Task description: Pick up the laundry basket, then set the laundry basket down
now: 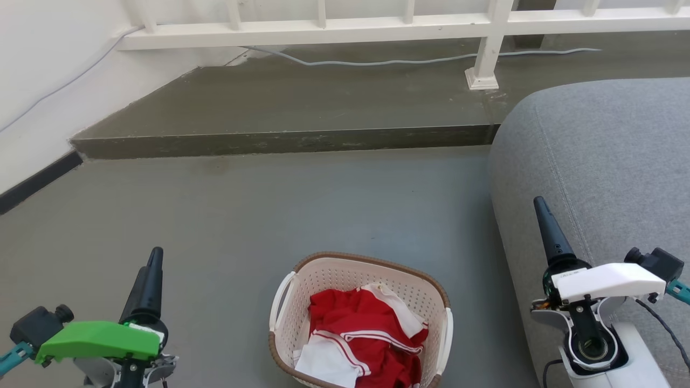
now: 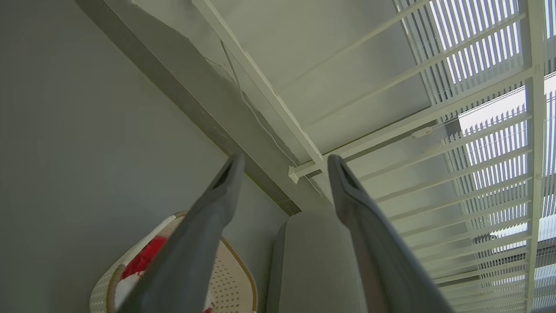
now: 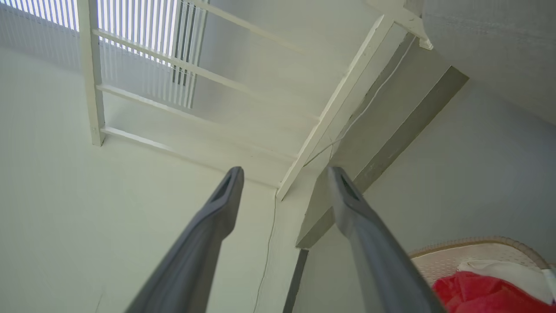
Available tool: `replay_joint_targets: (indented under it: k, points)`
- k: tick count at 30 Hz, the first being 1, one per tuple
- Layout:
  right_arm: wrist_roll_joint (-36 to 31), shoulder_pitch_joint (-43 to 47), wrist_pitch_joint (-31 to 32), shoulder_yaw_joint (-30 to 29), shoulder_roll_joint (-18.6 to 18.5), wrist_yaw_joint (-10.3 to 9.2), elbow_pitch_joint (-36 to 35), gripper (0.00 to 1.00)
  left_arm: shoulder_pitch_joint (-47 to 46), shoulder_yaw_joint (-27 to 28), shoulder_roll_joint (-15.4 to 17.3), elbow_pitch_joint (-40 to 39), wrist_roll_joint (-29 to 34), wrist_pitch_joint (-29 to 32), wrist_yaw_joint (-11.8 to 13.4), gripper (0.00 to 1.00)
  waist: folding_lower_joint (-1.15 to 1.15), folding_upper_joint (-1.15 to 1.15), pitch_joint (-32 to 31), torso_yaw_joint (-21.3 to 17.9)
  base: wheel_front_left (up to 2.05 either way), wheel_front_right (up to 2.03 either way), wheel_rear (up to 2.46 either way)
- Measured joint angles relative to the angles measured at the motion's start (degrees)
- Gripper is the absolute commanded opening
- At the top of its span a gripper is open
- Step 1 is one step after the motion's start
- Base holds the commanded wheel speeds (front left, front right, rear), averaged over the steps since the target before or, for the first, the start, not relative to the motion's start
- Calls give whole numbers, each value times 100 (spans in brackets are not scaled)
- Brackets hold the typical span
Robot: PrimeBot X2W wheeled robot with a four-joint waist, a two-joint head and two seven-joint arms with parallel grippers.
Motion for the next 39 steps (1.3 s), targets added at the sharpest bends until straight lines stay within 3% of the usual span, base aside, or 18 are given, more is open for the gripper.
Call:
replay_joint_targets:
  k: [8,19,39]
  points:
    - [-942,-7,-157,211,-27,-57,-36,100,-3,-167,147,15,844,-170,0,100,0,0,7,-23,0,0,0]
    - [-2308,-75,-393,608,-98,-353,-103,100,-24,-285,172,-43,2048,-379,116,100,0,0,31,-39,0,0,0]
    - [-4103,-125,-806,1214,-98,-702,-230,100,-58,-412,129,-249,3786,-808,182,100,0,0,95,-53,0,0,0]
